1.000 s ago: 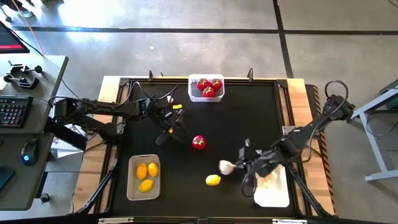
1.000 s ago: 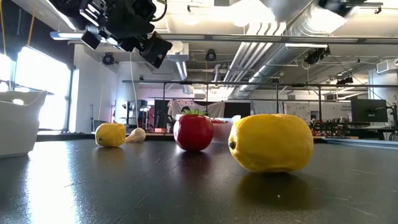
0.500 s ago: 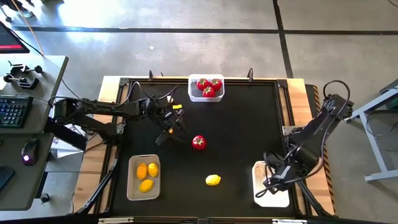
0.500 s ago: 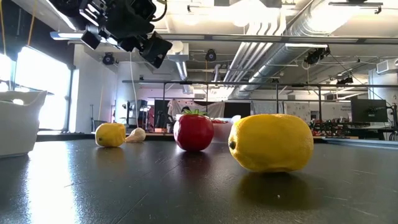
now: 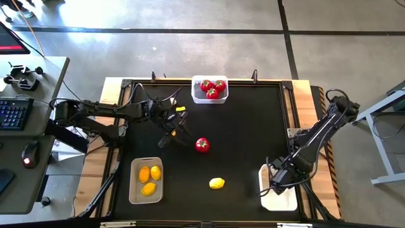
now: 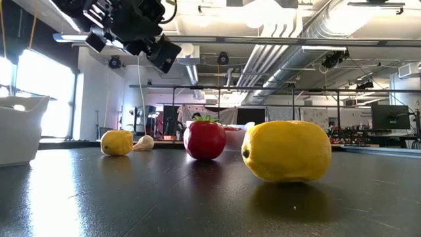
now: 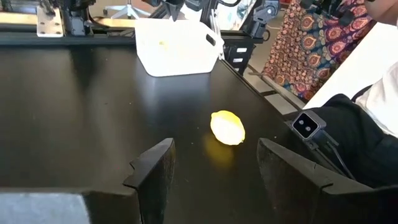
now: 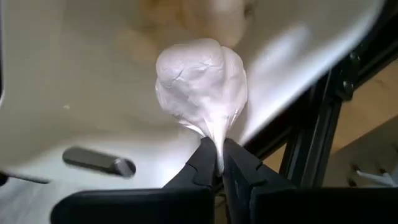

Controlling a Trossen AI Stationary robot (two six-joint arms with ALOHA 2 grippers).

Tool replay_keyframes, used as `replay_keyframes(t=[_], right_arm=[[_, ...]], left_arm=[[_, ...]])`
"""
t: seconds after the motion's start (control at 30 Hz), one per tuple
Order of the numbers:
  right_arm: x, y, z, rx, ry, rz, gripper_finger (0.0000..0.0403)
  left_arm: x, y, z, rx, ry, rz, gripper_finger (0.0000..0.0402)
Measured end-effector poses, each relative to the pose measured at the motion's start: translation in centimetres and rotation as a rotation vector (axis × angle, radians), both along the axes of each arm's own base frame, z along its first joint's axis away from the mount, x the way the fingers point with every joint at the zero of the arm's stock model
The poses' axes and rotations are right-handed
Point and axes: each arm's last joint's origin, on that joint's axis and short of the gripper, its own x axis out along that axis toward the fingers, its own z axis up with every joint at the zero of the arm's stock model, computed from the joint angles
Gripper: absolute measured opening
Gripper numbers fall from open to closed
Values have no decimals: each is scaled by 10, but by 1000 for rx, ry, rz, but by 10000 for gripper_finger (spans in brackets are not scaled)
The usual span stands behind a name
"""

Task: Sort produce into baskets
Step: Put the white garlic into the white bin, then put the yellow lemon into the gray bin

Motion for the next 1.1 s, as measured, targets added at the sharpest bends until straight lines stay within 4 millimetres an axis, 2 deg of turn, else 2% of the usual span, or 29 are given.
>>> replay_keyframes(t=[0.13,0.23,0.4,0.6,0.73,0.83,0.93,1.1], right_arm=[[-2,-2,-12,8,3,12,5],[-2,-2,-12,7,3,13,14],[0,0,-6,18,-7,14,61],[1,1,10,18,-13,40,132],[3,-1,31,-33,-40,52,143],[8,-3,46,-90,-143,74,138],[18,-6,55,-157,-319,122,129],[47,-10,54,-235,-657,246,119]], left_arm=[[-1,0,-2,-5,23,0,213],[-2,0,-4,-3,42,-3,213],[-4,-1,-8,72,38,-43,193],[-9,-7,-22,122,-33,-65,106],[-15,-8,-33,85,-82,-22,34],[-19,-8,-38,56,-129,-3,5],[-22,-10,-40,27,-153,8,10],[-23,-12,-40,21,-172,9,2]])
